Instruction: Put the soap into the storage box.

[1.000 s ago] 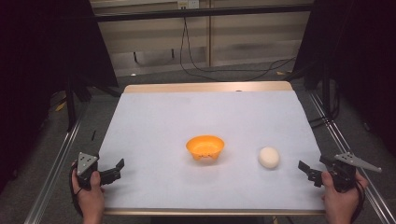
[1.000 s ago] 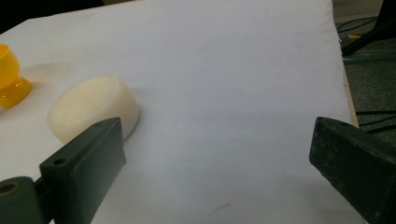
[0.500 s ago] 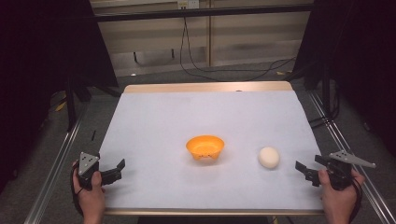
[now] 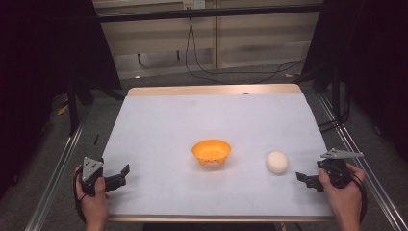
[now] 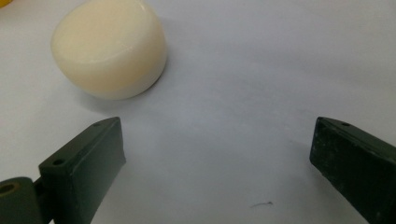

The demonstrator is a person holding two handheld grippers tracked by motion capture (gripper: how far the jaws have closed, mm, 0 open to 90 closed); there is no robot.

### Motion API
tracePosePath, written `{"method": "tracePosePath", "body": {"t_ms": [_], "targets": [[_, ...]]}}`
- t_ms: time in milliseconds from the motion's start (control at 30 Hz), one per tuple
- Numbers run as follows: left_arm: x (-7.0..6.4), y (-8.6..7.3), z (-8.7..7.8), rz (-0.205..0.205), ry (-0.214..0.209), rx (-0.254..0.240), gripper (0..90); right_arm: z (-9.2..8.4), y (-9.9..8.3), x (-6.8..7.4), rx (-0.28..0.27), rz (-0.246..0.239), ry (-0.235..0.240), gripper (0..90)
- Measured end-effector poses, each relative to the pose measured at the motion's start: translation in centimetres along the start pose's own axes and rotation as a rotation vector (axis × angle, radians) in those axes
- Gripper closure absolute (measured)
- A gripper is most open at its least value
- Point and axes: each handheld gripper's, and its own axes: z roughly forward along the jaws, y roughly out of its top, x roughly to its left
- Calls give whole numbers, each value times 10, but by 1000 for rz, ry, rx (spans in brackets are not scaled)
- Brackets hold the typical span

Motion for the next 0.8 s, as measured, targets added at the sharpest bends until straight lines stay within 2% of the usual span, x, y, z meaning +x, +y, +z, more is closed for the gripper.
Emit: {"method": "tracePosePath", "body": {"t_ms": [167, 233, 300, 500, 800], "targets": [[0, 0, 0, -2, 4, 3, 14, 1, 11, 6, 49, -41, 3, 12], [0, 0, 0, 3, 2, 6, 14, 2, 14, 8, 56, -43, 7, 10], [0, 0, 1, -7, 0, 5, 14, 5, 20, 10, 86, -65, 12, 0], [-1, 0, 1, 1, 2, 11, 15, 14, 27, 17, 167, -97, 27, 0], [-1, 1, 2, 6, 1, 19, 17, 19, 34, 22, 201, -128, 38, 0]]}}
